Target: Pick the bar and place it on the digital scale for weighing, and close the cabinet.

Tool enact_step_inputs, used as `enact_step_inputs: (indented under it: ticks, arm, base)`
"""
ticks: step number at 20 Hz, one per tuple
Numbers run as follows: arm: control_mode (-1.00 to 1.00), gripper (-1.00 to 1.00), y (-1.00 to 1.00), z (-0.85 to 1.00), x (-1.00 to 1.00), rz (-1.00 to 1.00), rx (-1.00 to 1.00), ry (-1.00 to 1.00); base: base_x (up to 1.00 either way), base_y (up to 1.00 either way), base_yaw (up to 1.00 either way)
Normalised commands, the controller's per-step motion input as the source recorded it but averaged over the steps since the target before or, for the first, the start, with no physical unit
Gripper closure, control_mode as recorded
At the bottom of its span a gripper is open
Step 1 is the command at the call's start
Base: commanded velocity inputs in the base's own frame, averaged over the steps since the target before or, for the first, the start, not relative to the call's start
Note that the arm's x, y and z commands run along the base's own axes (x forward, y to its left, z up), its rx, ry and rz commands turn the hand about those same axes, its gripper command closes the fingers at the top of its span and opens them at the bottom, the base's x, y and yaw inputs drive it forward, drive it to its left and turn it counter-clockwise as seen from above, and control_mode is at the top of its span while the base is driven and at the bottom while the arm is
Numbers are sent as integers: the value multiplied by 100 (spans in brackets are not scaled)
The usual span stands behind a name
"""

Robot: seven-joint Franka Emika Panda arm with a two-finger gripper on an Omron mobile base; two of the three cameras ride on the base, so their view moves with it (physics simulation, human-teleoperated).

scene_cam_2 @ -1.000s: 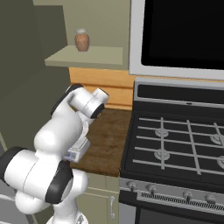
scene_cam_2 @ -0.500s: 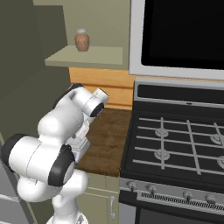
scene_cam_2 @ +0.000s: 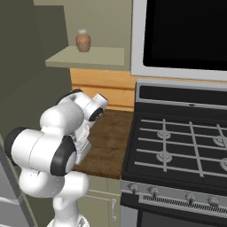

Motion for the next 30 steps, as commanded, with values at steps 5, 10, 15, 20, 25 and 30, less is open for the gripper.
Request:
enact_step_inputs:
  ticks: [5,10,15,20,25,30]
  arm:
    - [-100,100,0,-13,23,0,0,0]
    - [-100,100,0,-19,12,0,0,-2]
    - [-100,100,1,-18,3,0,0,-5]
    - [-100,100,4,-11,1,0,0,-3]
    - [-100,100,12,-5,0,0,0,-1]
    - [-100,100,7,-7,8,0,0,-7]
  base:
    - [0,0,0]
    - [0,0,0]
    - [0,0,0]
    - [0,0,0]
    - [0,0,0]
    - [0,0,0]
